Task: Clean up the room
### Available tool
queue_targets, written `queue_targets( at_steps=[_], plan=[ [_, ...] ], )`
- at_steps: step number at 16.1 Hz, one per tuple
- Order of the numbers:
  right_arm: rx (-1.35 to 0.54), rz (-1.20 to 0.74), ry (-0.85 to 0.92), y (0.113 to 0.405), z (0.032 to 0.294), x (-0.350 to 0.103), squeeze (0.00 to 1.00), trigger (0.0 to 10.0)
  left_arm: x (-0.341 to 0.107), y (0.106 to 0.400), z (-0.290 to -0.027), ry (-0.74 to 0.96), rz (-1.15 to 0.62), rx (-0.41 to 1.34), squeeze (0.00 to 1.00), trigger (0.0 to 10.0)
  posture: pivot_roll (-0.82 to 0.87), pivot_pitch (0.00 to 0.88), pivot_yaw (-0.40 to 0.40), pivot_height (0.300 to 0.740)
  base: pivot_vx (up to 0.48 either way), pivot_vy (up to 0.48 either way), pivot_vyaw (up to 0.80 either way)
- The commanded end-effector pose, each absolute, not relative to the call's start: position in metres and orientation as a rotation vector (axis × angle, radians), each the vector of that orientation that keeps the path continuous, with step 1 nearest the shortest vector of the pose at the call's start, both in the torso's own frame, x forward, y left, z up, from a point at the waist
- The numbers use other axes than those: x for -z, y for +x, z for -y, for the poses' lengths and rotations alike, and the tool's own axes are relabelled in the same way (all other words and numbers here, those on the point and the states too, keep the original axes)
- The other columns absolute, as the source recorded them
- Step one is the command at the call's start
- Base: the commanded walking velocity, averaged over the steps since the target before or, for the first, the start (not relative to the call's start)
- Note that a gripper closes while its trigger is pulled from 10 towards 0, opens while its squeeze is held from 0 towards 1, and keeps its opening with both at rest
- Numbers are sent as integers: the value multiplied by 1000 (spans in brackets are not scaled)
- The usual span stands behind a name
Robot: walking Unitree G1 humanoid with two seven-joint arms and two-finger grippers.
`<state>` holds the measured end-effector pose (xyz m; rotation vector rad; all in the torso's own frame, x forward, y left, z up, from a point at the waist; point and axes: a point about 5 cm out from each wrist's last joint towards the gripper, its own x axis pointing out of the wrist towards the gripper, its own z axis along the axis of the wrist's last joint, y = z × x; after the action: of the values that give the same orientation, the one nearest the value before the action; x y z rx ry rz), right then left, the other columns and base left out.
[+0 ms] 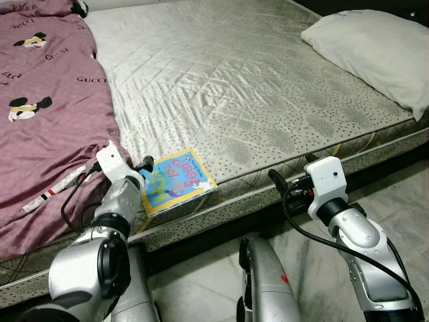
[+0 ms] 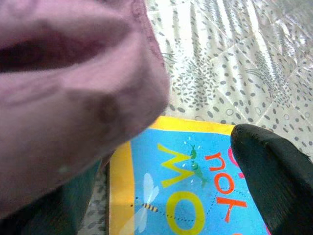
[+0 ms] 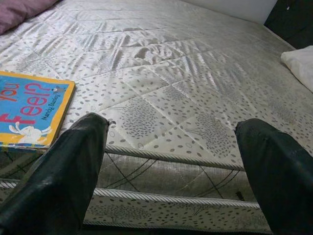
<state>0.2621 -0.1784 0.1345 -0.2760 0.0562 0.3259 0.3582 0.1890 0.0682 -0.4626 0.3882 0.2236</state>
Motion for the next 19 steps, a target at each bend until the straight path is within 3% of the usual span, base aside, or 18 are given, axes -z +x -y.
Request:
queue_targets(
  at_steps=[1,3,8,13,19],
  plan=[
    [-310,-51,-281,263,181,-135,0,10000,-75,362,-192,-433,-366,-233,0,10000,-287,12,-15,533,0,0,0],
    [-307,-48,-281,264,181,-135,0,10000,-78,363,-192,-438,-340,-259,0,10000,-282,7,-10,533,0,0,0],
    [-317,-38,-271,267,175,-134,0,10000,-23,328,-171,-465,-593,-285,0,10000,-260,0,-8,533,0,0,0],
    [-295,-31,-275,268,180,-135,0,10000,-12,318,-170,-452,-630,-321,0,10000,-253,0,8,533,0,0,0],
    [-312,14,-218,272,170,-146,0,10000,-9,315,-168,-562,-604,-175,0,10000,-261,0,-10,533,0,0,0]
  ],
)
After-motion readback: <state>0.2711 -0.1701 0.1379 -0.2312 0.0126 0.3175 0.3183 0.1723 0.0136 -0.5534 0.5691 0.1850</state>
